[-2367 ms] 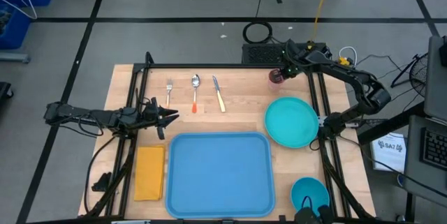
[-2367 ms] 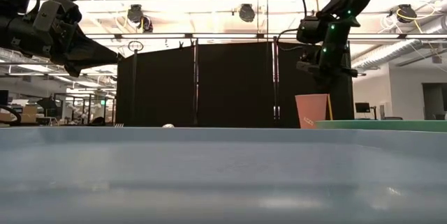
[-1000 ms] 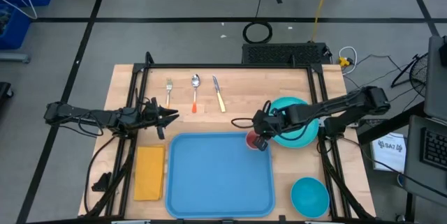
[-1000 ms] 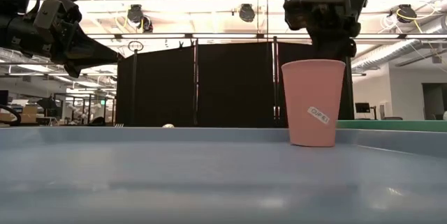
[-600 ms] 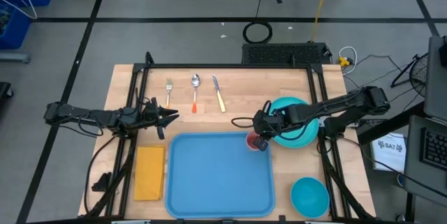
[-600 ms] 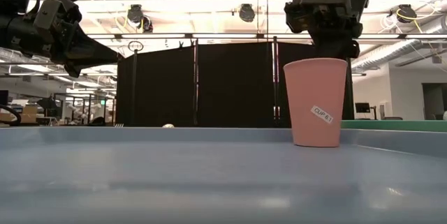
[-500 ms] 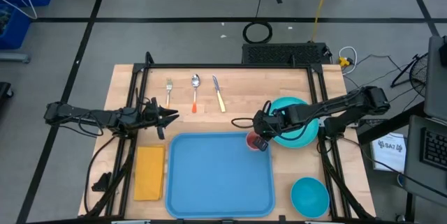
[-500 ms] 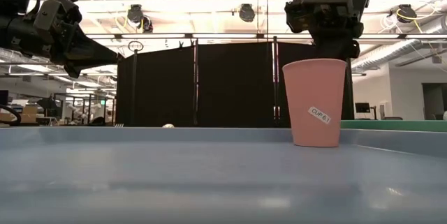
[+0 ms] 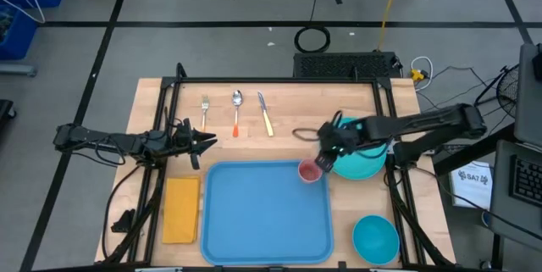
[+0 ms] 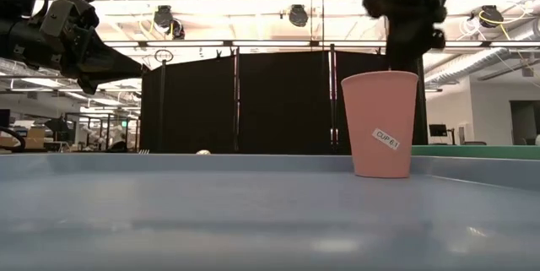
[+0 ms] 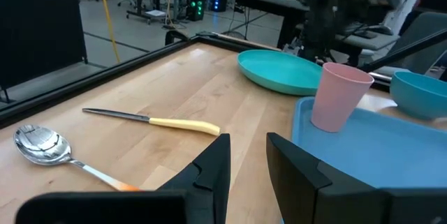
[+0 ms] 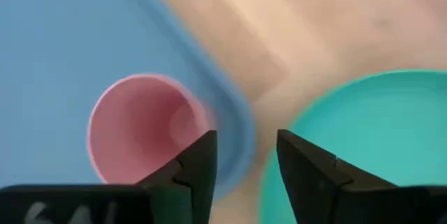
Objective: Set up tray
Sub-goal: Put the blue plate on the blue serving tray
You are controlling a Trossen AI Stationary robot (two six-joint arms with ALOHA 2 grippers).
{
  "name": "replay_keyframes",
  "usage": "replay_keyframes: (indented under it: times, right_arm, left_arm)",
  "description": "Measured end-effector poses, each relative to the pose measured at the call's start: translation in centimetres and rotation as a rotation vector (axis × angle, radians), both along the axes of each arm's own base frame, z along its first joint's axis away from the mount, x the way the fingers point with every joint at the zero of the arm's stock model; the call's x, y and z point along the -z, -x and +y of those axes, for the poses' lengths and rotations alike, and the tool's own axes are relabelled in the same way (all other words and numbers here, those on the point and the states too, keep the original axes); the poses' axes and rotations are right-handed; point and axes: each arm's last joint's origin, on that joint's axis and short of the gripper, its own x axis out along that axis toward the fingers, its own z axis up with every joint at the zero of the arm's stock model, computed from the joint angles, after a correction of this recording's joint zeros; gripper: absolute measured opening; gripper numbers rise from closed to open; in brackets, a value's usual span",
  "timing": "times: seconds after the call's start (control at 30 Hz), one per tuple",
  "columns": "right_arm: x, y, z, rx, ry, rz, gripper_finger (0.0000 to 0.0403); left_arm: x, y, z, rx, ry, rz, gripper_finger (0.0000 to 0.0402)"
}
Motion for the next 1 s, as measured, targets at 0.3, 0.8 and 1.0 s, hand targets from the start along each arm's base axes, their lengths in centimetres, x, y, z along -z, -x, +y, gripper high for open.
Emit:
replay_keyframes:
  times: [0.3, 0.8, 1.0]
  right_arm:
    - [-2.8, 8.4, -2.3, 0.310, 0.309, 0.041, 0.0128]
    - [8.5, 12.7, -6.0, 0.601, 0.224, 0.323, 0.0130]
    - [9.3, 12.7, -7.1, 0.679, 0.221, 0.278, 0.0136]
  left_arm:
    - [0.1, 0.0, 0.0, 0.000, -0.001, 0.007, 0.0097]
    - [0.1, 0.0, 0.0, -0.002, -0.002, 0.014, 0.0097]
    - [0.2, 0.0, 0.0, -0.002, 0.000, 0.018, 0.0097]
